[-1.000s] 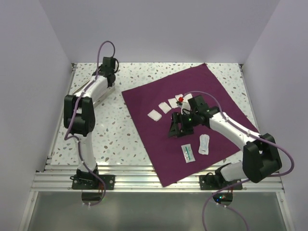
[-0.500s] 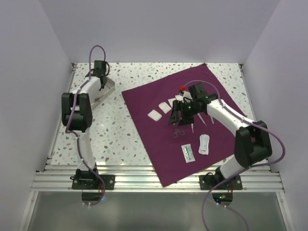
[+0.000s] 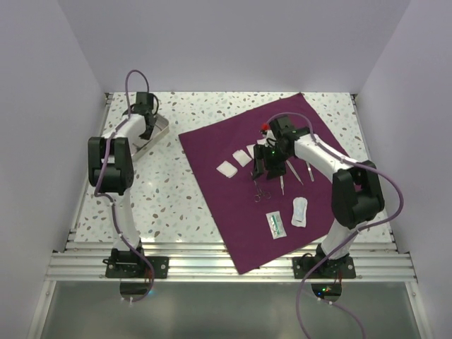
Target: Prepare the surgical pack
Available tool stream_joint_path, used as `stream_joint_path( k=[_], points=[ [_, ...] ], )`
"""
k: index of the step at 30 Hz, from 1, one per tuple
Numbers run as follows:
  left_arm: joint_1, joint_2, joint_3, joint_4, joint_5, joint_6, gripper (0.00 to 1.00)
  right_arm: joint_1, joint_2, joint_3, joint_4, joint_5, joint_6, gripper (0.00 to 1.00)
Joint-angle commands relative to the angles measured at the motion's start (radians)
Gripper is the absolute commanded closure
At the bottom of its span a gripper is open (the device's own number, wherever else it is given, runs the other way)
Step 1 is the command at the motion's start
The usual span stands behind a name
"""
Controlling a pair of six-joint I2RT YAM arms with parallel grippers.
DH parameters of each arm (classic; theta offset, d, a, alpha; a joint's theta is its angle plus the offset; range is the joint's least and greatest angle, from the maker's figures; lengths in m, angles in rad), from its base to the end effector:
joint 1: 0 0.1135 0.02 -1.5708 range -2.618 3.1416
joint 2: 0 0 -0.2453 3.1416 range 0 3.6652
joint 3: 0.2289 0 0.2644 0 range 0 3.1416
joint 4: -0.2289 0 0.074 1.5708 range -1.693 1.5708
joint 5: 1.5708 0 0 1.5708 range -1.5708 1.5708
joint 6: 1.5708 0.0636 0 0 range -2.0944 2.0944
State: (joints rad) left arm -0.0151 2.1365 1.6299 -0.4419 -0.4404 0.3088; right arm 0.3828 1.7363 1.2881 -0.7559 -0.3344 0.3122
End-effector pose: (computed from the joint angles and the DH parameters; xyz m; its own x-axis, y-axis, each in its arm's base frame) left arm 0.4828 0.0198 0.1412 -0.8454 0.2877 -0.4501 0.0232 0.8615 0.5072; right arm 0.3322 0.1563 0.1728 -0.9660 -0.0762 -0.2471 -0.1737 0.8992 0.4017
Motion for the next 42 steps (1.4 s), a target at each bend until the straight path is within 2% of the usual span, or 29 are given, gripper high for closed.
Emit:
stream_joint_path(
  k=[1,3,7,9,13,14,17,18,23,29,32,42],
  points=[
    [0.009,-0.145,0.018,-0.072,0.094,-0.192,0.45,0.042,0.075,0.063,-0.057,0.093,-0.071,0.38],
    [0.009,-0.219,0.016,-0.116,0.166,-0.301,0.41,0.053,0.097,0.083,-0.059,0.122,-0.082,0.40],
    [0.003,-0.343,-0.031,-0.159,0.320,-0.514,0.41,0.074,0.158,0.125,-0.046,0.176,-0.082,0.52],
    [-0.011,-0.432,-0.119,-0.147,0.362,-0.611,0.39,0.082,0.192,0.154,-0.045,0.184,-0.075,0.57],
    [-0.026,-0.587,-0.330,-0.075,0.403,-0.721,0.37,0.116,0.221,0.203,-0.059,0.279,-0.074,0.58],
    [-0.026,-0.639,-0.403,-0.043,0.454,-0.746,0.38,0.117,0.226,0.221,-0.062,0.300,-0.076,0.59],
    [-0.049,-0.711,-0.493,-0.024,0.502,-0.760,0.41,0.116,0.261,0.253,-0.056,0.321,-0.073,0.61],
    [-0.063,-0.724,-0.508,-0.027,0.506,-0.758,0.41,0.119,0.282,0.260,-0.054,0.325,-0.073,0.65],
    [-0.069,-0.767,-0.565,-0.037,0.526,-0.728,0.41,0.126,0.321,0.296,-0.037,0.331,-0.067,0.67],
    [-0.074,-0.757,-0.570,-0.032,0.558,-0.723,0.42,0.136,0.376,0.344,-0.043,0.331,-0.073,0.70],
    [-0.088,-0.754,-0.571,-0.029,0.559,-0.724,0.42,0.142,0.397,0.375,-0.057,0.350,-0.073,0.75],
    [-0.094,-0.760,-0.571,-0.038,0.568,-0.717,0.42,0.145,0.439,0.402,-0.077,0.362,-0.071,0.77]
  ],
)
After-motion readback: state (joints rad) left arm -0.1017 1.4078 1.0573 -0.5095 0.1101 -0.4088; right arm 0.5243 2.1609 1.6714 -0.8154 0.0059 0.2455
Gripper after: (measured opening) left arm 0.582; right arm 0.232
